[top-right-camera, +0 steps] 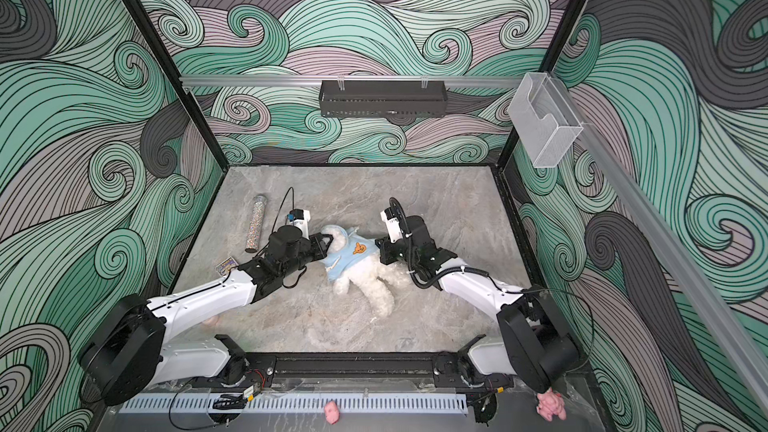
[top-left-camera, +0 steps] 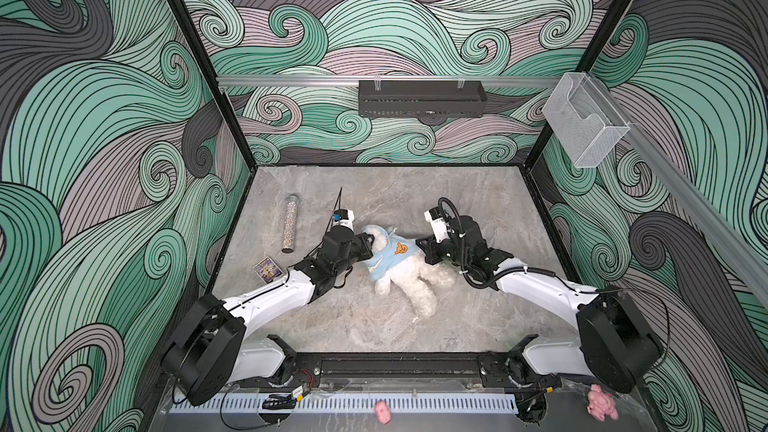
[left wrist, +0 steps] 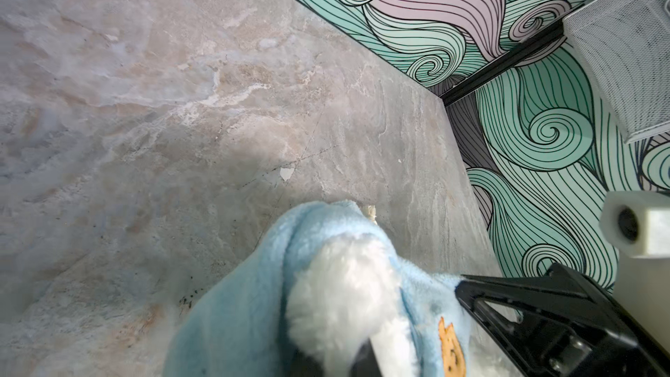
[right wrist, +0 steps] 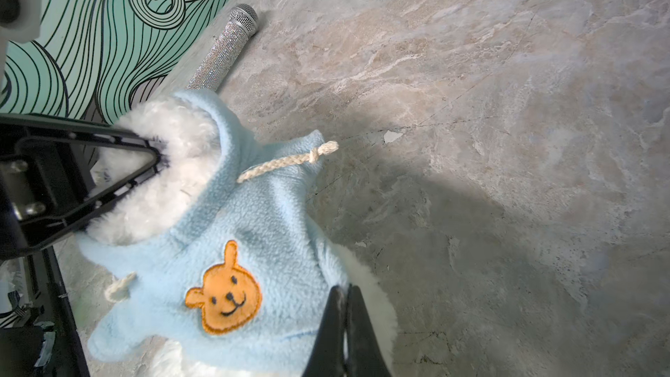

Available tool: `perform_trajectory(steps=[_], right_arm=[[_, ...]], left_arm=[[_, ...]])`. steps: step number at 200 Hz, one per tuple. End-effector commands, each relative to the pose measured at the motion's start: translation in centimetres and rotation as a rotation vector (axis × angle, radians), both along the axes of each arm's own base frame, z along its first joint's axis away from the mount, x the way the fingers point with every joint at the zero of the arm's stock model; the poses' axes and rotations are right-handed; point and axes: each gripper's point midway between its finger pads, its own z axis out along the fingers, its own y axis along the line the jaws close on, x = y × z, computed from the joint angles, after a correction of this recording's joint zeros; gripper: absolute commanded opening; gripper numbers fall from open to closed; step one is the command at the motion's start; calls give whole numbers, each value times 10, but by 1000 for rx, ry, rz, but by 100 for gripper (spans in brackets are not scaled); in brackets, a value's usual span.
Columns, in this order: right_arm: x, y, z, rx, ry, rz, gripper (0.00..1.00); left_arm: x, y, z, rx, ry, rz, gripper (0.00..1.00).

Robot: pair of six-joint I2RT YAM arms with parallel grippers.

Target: Dress the teddy bear

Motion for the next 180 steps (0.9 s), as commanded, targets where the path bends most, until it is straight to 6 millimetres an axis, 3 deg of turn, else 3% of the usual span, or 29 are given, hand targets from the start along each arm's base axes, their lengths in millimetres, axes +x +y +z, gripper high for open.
perform_trajectory(steps=[1, 55, 82, 115, 127, 153, 158, 180], right_arm=[[15, -43, -4, -66, 49, -189, 0], [9, -38, 32, -1, 6, -148, 0], [25, -27, 51, 30, -27, -134, 0], [48, -18, 46, -4, -36, -139, 0], [54, -15, 34, -35, -43, -119, 0], [60, 1, 13, -50, -95, -10, 0], [60, 4, 11, -51, -107, 16, 0], [54, 15, 4, -66, -145, 134, 0]], left_arm=[[2, 20, 14, 82, -8, 44, 0], [-10, 19, 36, 13, -20, 31, 0], [-9, -4, 42, -55, -63, -43, 0], [-17, -34, 2, -9, 32, -179, 0], [-23, -40, -19, -15, 85, -217, 11], [-34, -51, -48, -22, 166, -288, 24], [-35, -52, -61, -13, 200, -297, 26], [-41, -56, -72, -13, 260, -324, 34]])
